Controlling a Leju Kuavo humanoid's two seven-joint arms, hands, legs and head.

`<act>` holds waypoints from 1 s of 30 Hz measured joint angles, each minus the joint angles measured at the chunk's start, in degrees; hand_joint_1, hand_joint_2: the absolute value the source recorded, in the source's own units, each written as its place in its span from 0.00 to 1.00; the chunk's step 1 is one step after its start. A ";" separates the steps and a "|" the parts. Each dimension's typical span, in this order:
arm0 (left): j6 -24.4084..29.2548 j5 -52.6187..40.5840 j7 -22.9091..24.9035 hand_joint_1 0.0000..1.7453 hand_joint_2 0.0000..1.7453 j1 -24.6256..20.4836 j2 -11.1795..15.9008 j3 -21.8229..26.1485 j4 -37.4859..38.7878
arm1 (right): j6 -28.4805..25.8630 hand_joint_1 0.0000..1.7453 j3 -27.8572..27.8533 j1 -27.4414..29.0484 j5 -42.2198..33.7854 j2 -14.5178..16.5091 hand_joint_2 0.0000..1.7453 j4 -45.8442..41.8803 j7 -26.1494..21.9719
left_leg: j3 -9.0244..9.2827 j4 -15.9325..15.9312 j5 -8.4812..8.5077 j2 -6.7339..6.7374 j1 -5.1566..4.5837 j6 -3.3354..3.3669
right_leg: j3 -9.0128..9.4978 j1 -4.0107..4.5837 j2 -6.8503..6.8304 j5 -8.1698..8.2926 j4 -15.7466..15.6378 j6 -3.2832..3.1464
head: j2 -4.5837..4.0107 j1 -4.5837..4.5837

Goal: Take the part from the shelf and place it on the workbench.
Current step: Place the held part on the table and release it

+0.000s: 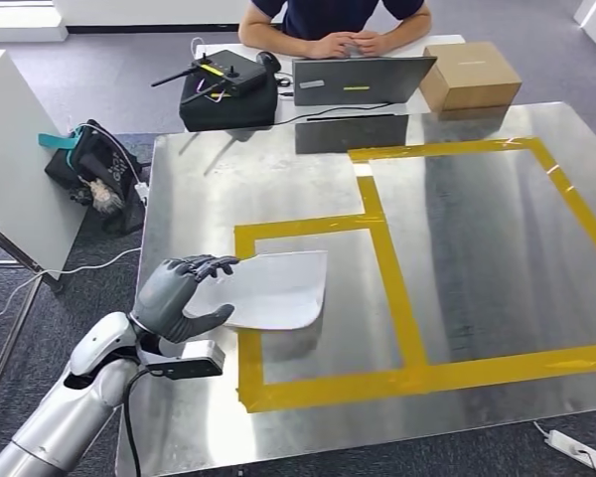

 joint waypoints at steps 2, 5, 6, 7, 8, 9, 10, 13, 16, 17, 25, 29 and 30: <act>0.11 0.54 -0.10 0.00 0.00 0.27 0.07 0.48 -0.30 | -0.09 0.00 0.06 -0.11 0.09 0.00 0.00 0.00 -0.08 | 0.04 -0.02 0.01 -0.15 0.00 0.03 | 0.31 0.10 -0.09 0.11 -0.23 -1.01 | 0.00 0.12; 0.17 0.79 -0.19 0.00 0.00 0.65 0.19 1.09 -0.71 | -0.11 0.00 0.29 -0.29 0.23 0.00 0.00 0.00 -0.07 | 0.08 -0.01 -0.15 -0.20 -0.11 0.40 | 0.64 0.09 -0.17 0.27 -0.80 -0.93 | 0.00 0.13; 0.16 0.80 -0.20 0.00 0.00 0.73 0.24 1.20 -0.77 | -0.11 0.00 0.38 -0.31 0.28 0.00 0.00 0.00 -0.03 | 0.08 0.00 -0.18 -0.20 -0.13 0.52 | 0.71 0.09 -0.19 0.32 -0.94 -0.77 | 0.00 0.12; 0.15 0.80 -0.21 0.00 0.00 0.81 0.27 1.29 -0.83 | -0.11 0.00 0.46 -0.32 0.33 0.00 0.00 0.00 0.02 | 0.08 0.02 -0.21 -0.20 -0.15 0.62 | 0.77 0.07 -0.20 0.37 -1.06 -0.48 | 0.00 0.12; 0.14 0.80 -0.22 0.00 0.00 0.89 0.29 1.39 -0.90 | -0.10 0.00 0.51 -0.33 0.36 0.00 0.00 0.00 0.08 | 0.08 0.03 -0.23 -0.20 -0.17 0.70 | 0.81 0.04 -0.20 0.40 -1.17 -0.04 | 0.00 0.12; 0.12 0.82 -0.23 0.00 0.00 0.96 0.31 1.50 -0.96 | -0.08 0.00 0.52 -0.34 0.37 0.00 0.00 0.00 0.12 | 0.06 0.11 -0.29 -0.20 -0.24 0.80 | 0.88 -0.03 -0.19 0.45 -1.34 0.51 | 0.00 0.12; 0.08 0.88 -0.23 0.00 0.00 1.04 0.32 1.64 -1.01 | -0.05 0.00 0.54 -0.35 0.38 0.05 0.00 0.00 0.14 | 0.03 0.22 -0.39 -0.20 -0.33 1.09 | 0.95 -0.17 -0.19 0.50 -1.55 1.26 | 0.00 0.10; -0.14 1.17 -0.22 0.00 0.00 1.16 0.32 2.26 -1.26 | -0.05 0.00 0.57 -0.36 0.38 0.20 0.00 0.00 0.19 | 0.13 0.16 -0.20 -0.16 -0.46 2.28 | 1.15 -0.42 -0.12 0.82 -1.95 2.99 | -0.01 0.04; -0.37 1.53 -0.20 0.00 0.00 1.11 0.26 2.56 -1.56 | -0.12 0.00 0.57 -0.45 0.37 0.20 0.00 0.00 0.22 | 0.79 -1.25 0.81 0.19 0.08 2.95 | -0.27 -0.27 -0.23 -1.61 1.23 3.27 | -0.01 0.20; -0.48 1.61 -0.17 0.00 0.00 1.15 0.26 2.58 -1.60 | -0.11 0.00 0.57 -0.47 0.37 0.20 0.00 0.00 0.22 | 0.87 -1.44 0.95 0.30 0.14 3.03 | -1.66 -0.30 -0.30 -3.65 4.59 3.25 | -0.01 0.27; -1.09 1.87 0.05 0.00 0.00 1.73 0.45 3.07 -1.60 | 0.01 0.00 0.65 -0.64 0.29 0.19 0.00 -0.01 0.51 | -0.19 -0.66 1.67 0.31 0.88 0.98 | 2.51 -0.99 -0.11 -1.93 1.42 4.16 | -0.01 0.54; -1.37 2.16 0.25 0.00 0.00 1.92 0.87 3.91 -1.58 | 0.12 0.00 0.65 -0.70 0.27 0.26 0.00 0.00 0.84 | -1.06 -0.03 2.33 0.10 0.88 -0.60 | 2.14 -0.80 0.42 -1.55 0.70 2.05 | -0.01 0.63; -1.42 2.19 0.35 0.00 0.00 2.03 0.99 3.99 -1.58 | 0.14 0.00 0.65 -0.69 0.27 0.26 0.00 0.00 0.93 | -1.52 0.63 1.52 0.14 0.94 -0.82 | 1.66 -0.78 0.38 -1.23 0.81 1.45 | -0.01 0.62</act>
